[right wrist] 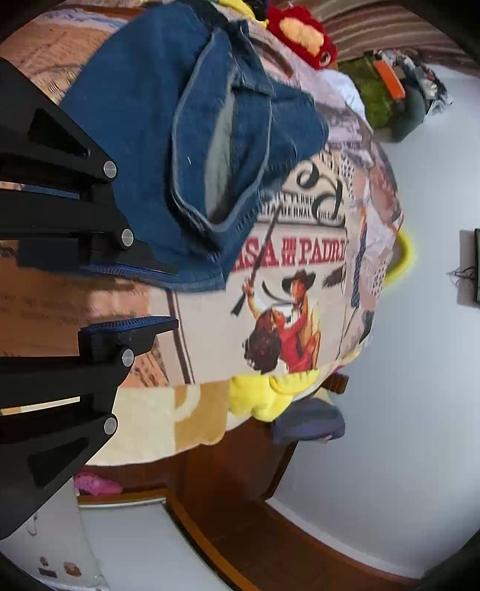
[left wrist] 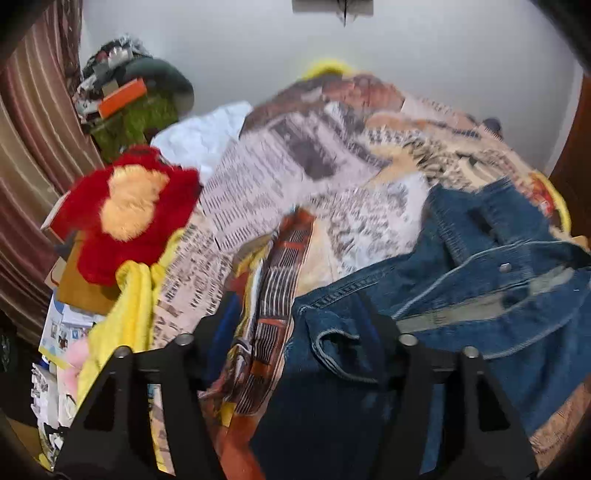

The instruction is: Fold large clothes

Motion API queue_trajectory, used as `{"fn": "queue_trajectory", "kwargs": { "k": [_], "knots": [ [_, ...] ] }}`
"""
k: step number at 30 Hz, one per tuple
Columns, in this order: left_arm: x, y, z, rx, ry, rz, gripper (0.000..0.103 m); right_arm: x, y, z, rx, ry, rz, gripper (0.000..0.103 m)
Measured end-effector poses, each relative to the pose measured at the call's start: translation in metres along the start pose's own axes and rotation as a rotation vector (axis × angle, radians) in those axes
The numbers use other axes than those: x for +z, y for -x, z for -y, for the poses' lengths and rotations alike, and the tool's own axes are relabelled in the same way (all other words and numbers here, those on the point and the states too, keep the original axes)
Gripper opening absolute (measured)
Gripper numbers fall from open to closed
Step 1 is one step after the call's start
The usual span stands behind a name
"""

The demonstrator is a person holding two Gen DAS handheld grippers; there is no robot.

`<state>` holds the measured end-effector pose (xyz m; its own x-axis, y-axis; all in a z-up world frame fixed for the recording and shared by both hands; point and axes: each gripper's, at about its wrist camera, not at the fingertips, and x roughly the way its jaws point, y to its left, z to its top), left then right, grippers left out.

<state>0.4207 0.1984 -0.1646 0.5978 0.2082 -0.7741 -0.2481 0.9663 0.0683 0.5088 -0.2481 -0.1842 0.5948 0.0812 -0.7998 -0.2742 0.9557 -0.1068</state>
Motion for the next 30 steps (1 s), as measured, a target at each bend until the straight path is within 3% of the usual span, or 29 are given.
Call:
{"fn": "queue_trajectory", "kwargs": {
  "k": [6, 11, 16, 19, 25, 30],
  "knots": [
    [-0.019, 0.024, 0.009, -0.083, -0.033, -0.017, 0.079, -0.013, 0.015, -0.03, 0.15, -0.056, 0.004, 0.016],
    [-0.052, 0.01, 0.035, -0.137, -0.116, -0.104, 0.079, -0.022, 0.014, -0.058, 0.228, -0.046, -0.008, 0.016],
    [-0.077, -0.009, 0.053, -0.069, -0.178, -0.108, 0.08, -0.027, -0.002, -0.077, 0.236, -0.026, -0.012, 0.016],
    [-0.082, -0.025, 0.054, -0.051, -0.184, -0.119, 0.085, -0.028, -0.023, -0.088, 0.235, -0.004, -0.064, 0.016],
    [-0.062, -0.05, 0.044, -0.017, -0.144, -0.124, 0.088, -0.014, -0.044, -0.098, 0.194, 0.017, -0.037, 0.016],
    [-0.035, -0.067, 0.035, 0.011, -0.115, -0.122, 0.088, 0.013, -0.063, -0.091, 0.218, -0.056, -0.052, 0.016]
  ]
}}
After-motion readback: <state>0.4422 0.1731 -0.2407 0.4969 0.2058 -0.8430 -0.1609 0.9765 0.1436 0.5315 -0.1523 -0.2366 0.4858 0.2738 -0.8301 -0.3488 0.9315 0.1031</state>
